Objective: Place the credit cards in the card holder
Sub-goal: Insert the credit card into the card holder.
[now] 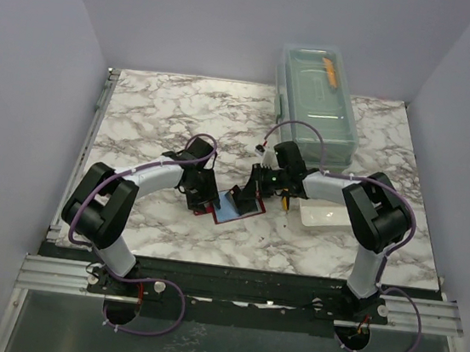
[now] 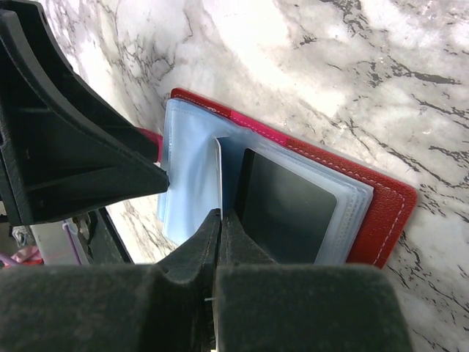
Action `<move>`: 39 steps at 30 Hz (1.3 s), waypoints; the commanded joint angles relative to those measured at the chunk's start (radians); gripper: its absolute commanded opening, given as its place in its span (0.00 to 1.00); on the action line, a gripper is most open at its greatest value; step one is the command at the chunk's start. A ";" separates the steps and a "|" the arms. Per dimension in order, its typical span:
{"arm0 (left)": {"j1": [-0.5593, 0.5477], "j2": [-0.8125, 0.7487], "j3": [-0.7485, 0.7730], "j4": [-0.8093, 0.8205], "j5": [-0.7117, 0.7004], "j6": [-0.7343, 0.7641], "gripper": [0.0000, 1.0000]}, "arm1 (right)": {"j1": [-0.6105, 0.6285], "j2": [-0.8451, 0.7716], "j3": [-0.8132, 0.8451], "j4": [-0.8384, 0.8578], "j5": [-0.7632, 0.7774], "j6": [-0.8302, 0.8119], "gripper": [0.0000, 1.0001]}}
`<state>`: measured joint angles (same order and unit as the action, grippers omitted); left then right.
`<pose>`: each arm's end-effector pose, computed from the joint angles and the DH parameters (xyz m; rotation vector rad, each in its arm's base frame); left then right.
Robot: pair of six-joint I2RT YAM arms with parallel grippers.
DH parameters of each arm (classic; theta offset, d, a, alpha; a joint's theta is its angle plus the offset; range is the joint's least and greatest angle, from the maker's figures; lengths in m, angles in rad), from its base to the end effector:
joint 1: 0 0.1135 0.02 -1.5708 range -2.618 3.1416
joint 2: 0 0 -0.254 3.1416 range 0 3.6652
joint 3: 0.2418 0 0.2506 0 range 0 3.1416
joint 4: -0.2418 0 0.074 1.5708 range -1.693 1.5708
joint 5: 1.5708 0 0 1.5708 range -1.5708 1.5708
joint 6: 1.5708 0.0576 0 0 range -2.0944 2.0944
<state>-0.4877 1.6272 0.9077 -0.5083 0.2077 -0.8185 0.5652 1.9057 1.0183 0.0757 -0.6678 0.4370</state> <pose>0.2601 -0.1514 0.1291 -0.4323 2.9125 -0.5535 0.3066 0.2367 0.1161 -0.5066 2.4787 1.2427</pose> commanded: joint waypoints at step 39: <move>-0.008 0.036 -0.062 0.089 -0.043 0.033 0.43 | -0.024 -0.021 -0.298 0.413 0.203 0.403 0.00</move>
<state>-0.4873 1.6173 0.8925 -0.4988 0.2073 -0.7914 0.5461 1.8824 0.7692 0.4831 -0.5983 0.7704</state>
